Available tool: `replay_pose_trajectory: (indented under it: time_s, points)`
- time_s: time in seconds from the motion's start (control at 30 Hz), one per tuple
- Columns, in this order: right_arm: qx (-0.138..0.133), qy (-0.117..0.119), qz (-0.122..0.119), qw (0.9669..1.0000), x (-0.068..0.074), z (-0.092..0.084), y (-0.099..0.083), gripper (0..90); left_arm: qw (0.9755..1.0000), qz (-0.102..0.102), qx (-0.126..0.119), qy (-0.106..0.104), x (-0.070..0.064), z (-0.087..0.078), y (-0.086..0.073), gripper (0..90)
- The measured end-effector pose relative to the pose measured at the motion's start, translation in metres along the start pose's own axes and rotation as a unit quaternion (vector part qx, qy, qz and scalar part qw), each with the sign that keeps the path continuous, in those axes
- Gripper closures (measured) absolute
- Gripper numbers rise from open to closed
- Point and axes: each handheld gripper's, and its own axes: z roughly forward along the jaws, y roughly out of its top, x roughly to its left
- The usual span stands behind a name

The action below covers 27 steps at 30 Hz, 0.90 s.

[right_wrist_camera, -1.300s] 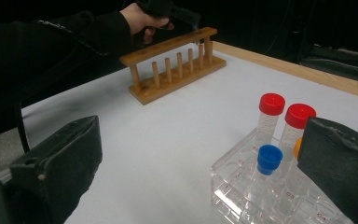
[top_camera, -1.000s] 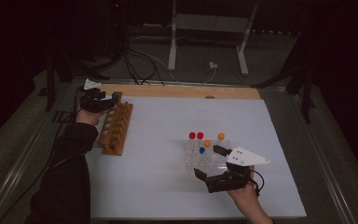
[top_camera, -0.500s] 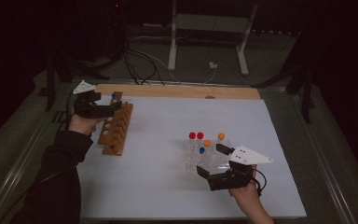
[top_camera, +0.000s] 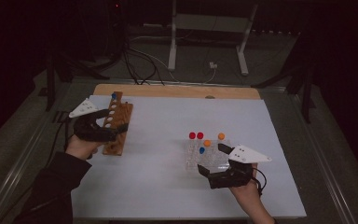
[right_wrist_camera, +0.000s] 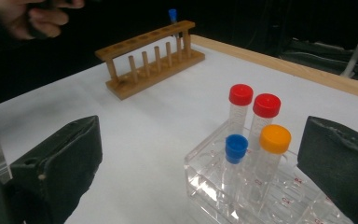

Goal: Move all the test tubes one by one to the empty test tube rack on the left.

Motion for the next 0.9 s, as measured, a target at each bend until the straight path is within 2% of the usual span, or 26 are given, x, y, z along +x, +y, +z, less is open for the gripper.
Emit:
replay_pose_trajectory:
  time_s: [0.03,0.17,0.27,0.37,0.5,0.63,0.7,0.73,0.77,0.83,0.87,0.9]
  points:
    - [0.0,0.001,0.002,1.0,0.0,0.0,0.0,0.0,0.9999,0.0,-0.002,-0.013,-0.006,-0.001,-0.004,1.4]
    - [0.007,-0.004,-0.001,1.0,0.0,0.003,-0.002,0.0,0.9992,0.016,0.003,-0.036,-0.023,-0.001,-0.015,1.4]
    - [0.011,-0.007,-0.001,0.9999,0.0,0.006,-0.004,0.0,0.9977,0.022,0.0,-0.063,-0.038,-0.001,-0.023,1.4]
    - [0.018,-0.013,-0.007,0.9997,0.0,0.008,-0.005,0.5,0.9963,0.027,-0.004,-0.082,-0.052,0.0,-0.032,1.4]
    - [0.028,-0.023,-0.004,0.9993,0.001,0.012,-0.008,6.8,0.9944,0.04,-0.009,-0.098,-0.07,0.002,-0.042,1.4]
    - [0.047,-0.037,0.003,0.9982,0.0,0.016,-0.013,21.3,0.9909,0.056,0.003,-0.122,-0.085,0.007,-0.05,1.4]
    - [0.069,-0.046,0.005,0.9965,-0.001,0.019,-0.015,29.2,0.9885,0.067,0.014,-0.135,-0.09,0.009,-0.054,1.4]
    - [0.092,-0.04,0.016,0.9948,-0.005,0.021,-0.016,39.9,0.9874,0.076,0.019,-0.137,-0.093,0.009,-0.056,1.4]
    - [0.092,-0.04,0.016,0.9948,-0.005,0.021,-0.016,39.9,0.9867,0.08,0.019,-0.14,-0.094,0.01,-0.058,1.4]
    - [0.113,-0.048,0.017,0.9923,-0.007,0.023,-0.017,43.5,0.9869,0.074,0.019,-0.142,-0.095,0.011,-0.061,1.4]
    - [0.131,-0.048,0.012,0.9902,-0.008,0.026,-0.018,48.2,0.9872,0.075,0.021,-0.139,-0.095,0.012,-0.064,1.4]
    - [0.131,-0.048,0.012,0.9902,-0.008,0.026,-0.018,48.2,0.9875,0.074,0.022,-0.137,-0.095,0.013,-0.066,1.4]
